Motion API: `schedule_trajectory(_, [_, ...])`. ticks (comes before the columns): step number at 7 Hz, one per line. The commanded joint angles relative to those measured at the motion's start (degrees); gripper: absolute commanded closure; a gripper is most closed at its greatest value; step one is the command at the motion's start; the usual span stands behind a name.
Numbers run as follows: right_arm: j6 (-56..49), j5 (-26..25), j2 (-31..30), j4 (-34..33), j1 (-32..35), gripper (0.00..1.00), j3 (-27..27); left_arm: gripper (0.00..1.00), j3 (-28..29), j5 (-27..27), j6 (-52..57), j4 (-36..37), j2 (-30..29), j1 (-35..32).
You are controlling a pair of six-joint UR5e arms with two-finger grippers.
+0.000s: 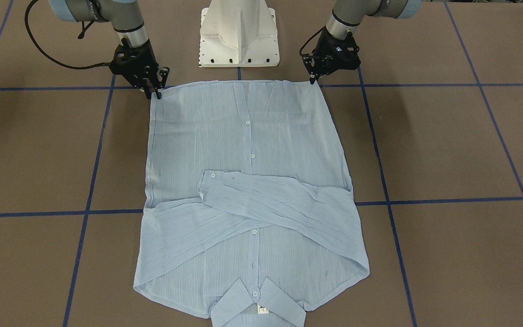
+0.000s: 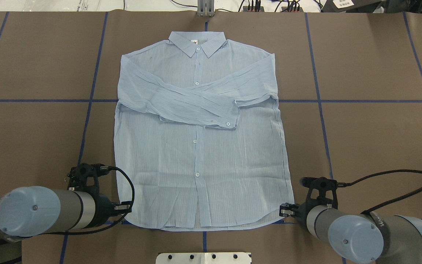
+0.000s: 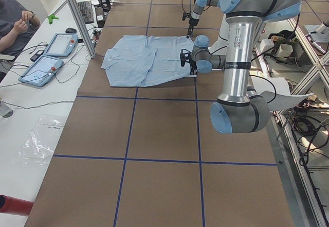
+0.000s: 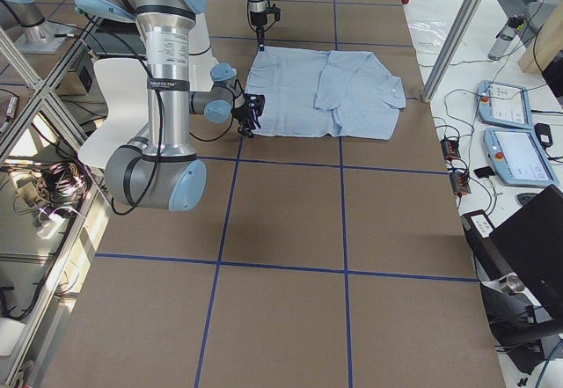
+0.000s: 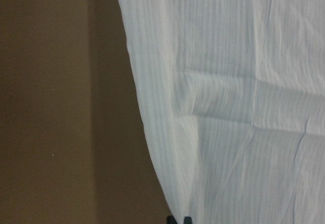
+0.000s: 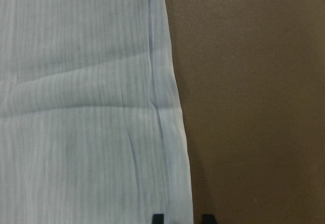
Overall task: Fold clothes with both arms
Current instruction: 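Lift the hem with both grippers and fold it toward the collar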
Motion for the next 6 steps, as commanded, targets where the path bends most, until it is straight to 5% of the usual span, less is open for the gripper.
schedule_trajectory(1, [-0.3, -0.4, 0.1, 0.0, 0.0, 1.00, 0.2, 1.00, -0.1, -0.1, 0.0, 0.0, 0.0, 0.0])
schedule_trajectory(4, [-0.4, 1.8, -0.3, -0.8, 1.1, 1.00, 3.2, 1.00, -0.1, -0.2, 0.0, 0.0, 0.0, 0.1])
schedule_trajectory(6, [-0.4, 14.5, -2.0, -9.0, 5.5, 1.00, 11.8, 1.00, -3.3, -3.6, 0.0, 0.6, 0.0, 0.1])
